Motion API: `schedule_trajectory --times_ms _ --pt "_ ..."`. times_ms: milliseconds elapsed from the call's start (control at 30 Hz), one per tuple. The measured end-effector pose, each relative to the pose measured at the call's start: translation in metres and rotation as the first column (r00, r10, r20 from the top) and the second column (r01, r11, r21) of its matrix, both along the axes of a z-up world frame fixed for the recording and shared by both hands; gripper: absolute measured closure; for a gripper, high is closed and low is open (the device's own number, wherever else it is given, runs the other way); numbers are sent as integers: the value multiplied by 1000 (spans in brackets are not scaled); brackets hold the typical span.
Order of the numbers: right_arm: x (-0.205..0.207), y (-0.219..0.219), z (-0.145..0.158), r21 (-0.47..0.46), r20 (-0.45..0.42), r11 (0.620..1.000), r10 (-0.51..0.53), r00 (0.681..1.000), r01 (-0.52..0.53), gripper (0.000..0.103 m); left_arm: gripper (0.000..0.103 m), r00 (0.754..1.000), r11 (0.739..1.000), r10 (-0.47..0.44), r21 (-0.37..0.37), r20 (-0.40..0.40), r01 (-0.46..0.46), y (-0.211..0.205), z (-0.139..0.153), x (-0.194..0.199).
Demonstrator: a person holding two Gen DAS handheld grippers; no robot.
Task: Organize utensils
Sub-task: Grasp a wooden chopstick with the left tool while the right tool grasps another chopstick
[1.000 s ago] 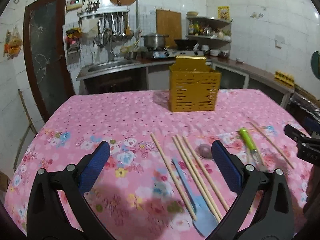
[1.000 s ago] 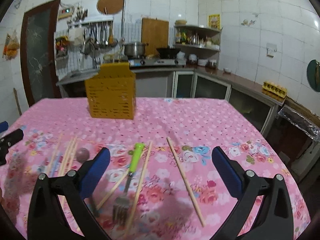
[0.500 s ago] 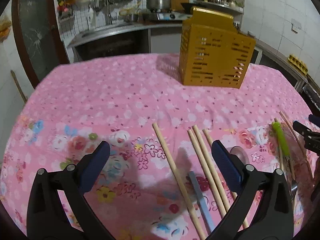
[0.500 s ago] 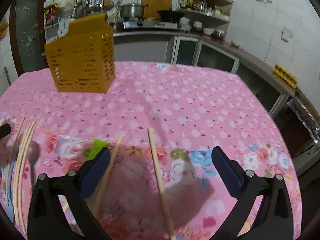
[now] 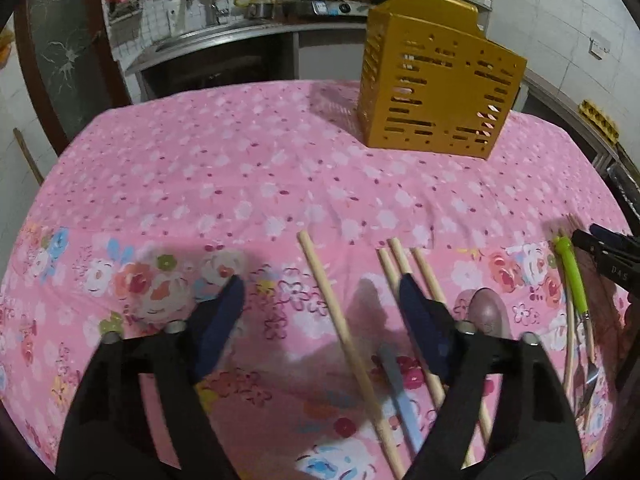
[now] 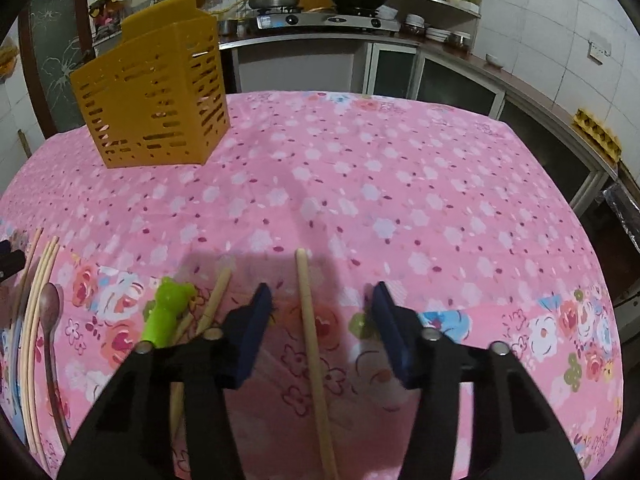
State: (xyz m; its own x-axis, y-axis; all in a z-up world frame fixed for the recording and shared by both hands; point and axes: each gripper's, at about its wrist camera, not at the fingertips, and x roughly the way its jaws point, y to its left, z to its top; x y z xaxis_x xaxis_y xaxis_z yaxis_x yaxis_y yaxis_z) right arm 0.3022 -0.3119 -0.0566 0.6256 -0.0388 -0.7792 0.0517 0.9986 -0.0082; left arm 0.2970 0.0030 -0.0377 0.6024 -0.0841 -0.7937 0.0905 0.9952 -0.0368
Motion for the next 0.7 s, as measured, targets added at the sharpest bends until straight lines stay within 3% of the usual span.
schedule_trajectory --times_ms 100,167,233,433,700 --pt "4 -2 0 10 -8 1000 2 1000 -2 67 44 1000 1000 -6 -16 -13 6 -2 1 4" --pt "7 -3 0 18 -18 1000 5 1000 -5 76 64 999 999 -16 -31 -41 15 -2 0 9" --pt "8 -3 0 24 -27 1000 16 1000 -15 79 73 997 999 -22 -44 -73 19 0 -3 13" --pt "7 3 2 -1 -39 999 48 998 -48 86 74 993 1000 -25 -18 -114 23 -3 -12 19" --pt "7 8 5 4 -44 998 69 997 -69 87 90 992 1000 -28 0 -121 28 -4 -11 28"
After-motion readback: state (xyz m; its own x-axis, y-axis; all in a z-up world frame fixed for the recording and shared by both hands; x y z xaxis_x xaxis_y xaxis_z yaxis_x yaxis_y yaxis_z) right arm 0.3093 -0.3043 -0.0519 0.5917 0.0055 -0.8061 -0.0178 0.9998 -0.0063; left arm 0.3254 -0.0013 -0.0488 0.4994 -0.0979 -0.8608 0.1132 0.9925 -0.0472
